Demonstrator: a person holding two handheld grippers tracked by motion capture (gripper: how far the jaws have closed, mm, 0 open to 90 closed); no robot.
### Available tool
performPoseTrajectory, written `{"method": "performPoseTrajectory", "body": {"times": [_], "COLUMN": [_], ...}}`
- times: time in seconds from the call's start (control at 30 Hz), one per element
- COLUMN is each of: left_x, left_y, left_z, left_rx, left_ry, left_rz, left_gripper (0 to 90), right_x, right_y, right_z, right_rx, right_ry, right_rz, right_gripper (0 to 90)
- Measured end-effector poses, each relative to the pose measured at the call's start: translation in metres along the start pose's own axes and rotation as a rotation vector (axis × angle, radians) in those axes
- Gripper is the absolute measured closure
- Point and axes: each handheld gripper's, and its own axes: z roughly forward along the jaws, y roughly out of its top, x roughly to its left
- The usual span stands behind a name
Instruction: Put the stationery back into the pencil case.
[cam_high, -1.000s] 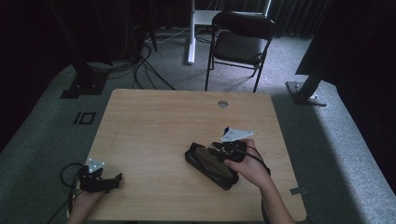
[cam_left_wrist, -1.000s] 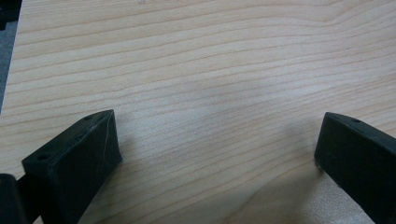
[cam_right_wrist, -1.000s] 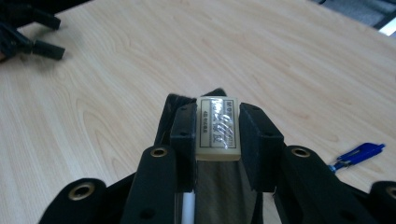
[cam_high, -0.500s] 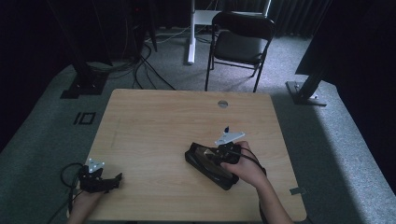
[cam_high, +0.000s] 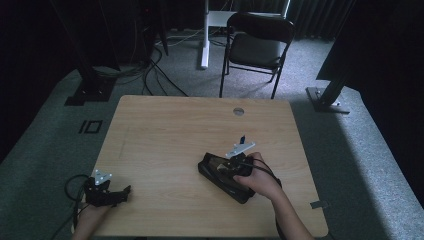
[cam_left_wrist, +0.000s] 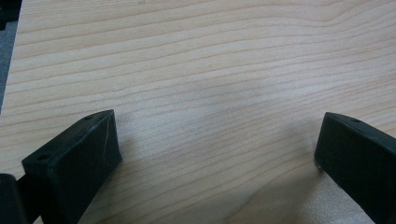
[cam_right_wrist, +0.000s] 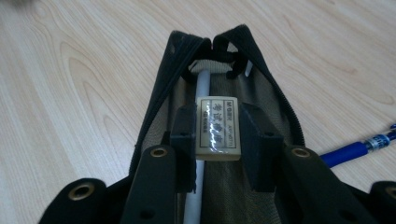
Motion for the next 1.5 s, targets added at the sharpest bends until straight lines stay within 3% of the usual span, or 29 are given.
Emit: {"method": "performPoseTrajectory", "body": {"times": [0.73,1.5], "left_x": [0.000,0.000], "left_y": [0.000,0.000], "left_z": [0.000,0.000], "left_rx": [0.000,0.000], "left_ry": [0.000,0.000], "left_rz": [0.000,0.000], "left_gripper": [0.3,0.3], "right_x": [0.000,0.001], "right_y": [0.004,0.010], "right_z": [0.025,0.043], "right_rx": [0.079,0.148], "right_ry": [0.020,-0.007], "right_rz": [0.013,0.015], "right_gripper": [68.3,68.2]}}
